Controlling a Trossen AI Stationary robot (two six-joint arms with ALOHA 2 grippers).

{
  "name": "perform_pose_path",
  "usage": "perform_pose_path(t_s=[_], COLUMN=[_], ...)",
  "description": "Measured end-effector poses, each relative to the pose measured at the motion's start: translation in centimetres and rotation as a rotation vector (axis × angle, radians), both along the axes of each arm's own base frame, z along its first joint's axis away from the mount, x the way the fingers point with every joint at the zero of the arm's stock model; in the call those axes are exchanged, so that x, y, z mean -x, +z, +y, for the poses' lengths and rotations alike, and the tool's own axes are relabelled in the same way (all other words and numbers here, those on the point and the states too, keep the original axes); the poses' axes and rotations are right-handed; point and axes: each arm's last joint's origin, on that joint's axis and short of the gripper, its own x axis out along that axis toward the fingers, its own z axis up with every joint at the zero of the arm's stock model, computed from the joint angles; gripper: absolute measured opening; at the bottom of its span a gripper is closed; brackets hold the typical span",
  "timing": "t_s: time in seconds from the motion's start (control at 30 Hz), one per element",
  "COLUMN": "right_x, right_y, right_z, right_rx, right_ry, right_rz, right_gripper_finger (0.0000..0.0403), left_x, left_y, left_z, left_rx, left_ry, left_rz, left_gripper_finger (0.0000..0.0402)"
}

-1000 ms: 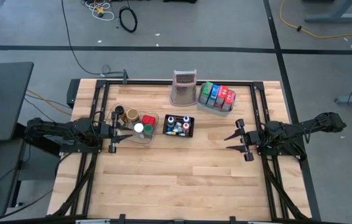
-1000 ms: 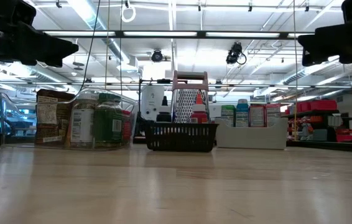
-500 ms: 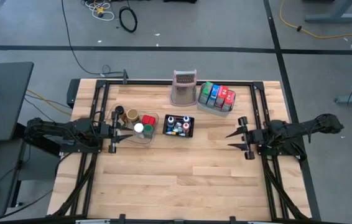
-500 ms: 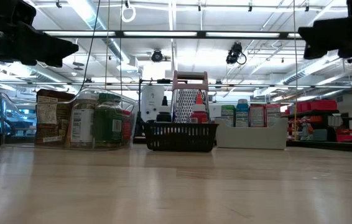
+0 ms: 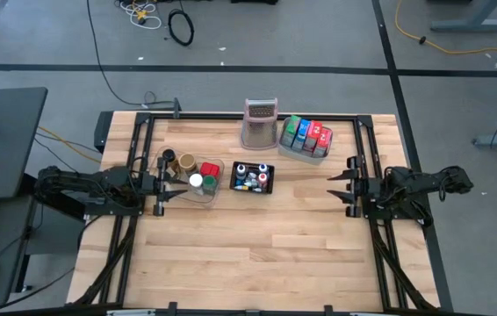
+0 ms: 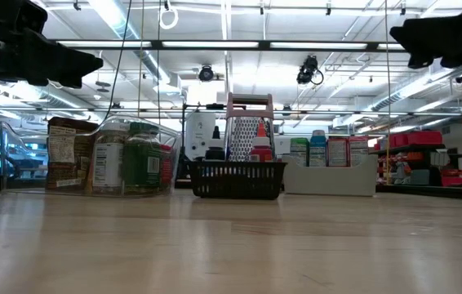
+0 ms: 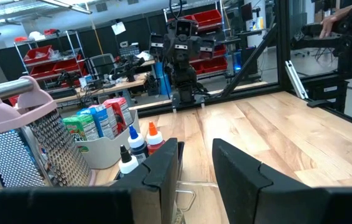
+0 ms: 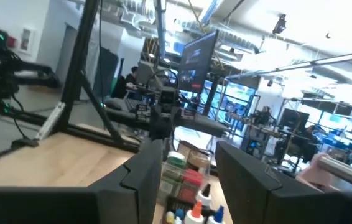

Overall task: Pick & Place Kitchen Items
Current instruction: Return to Home Position

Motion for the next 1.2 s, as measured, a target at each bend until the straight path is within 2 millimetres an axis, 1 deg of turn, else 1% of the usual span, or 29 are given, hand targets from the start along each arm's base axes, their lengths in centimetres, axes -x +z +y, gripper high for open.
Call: perform_pose_path(t_s=[0.43, 1.2], right_x=[-0.07, -0.07], right_y=[-0.26, -0.26], right_z=[-0.05, -0.04], right_rx=[0.029, 0.011], right_ry=[-0.024, -0.019], right_rz=[0.027, 0.027], right_gripper_finger=[0.016, 0.016], left_x=[0.0, 0.0], left_y=[0.0, 0.0], left_z=[0.0, 0.0], left_rx=[0.0, 0.0], left_ry=[0.0, 0.0], left_rz=[0.0, 0.0], left_gripper_finger=[0.011, 0.011])
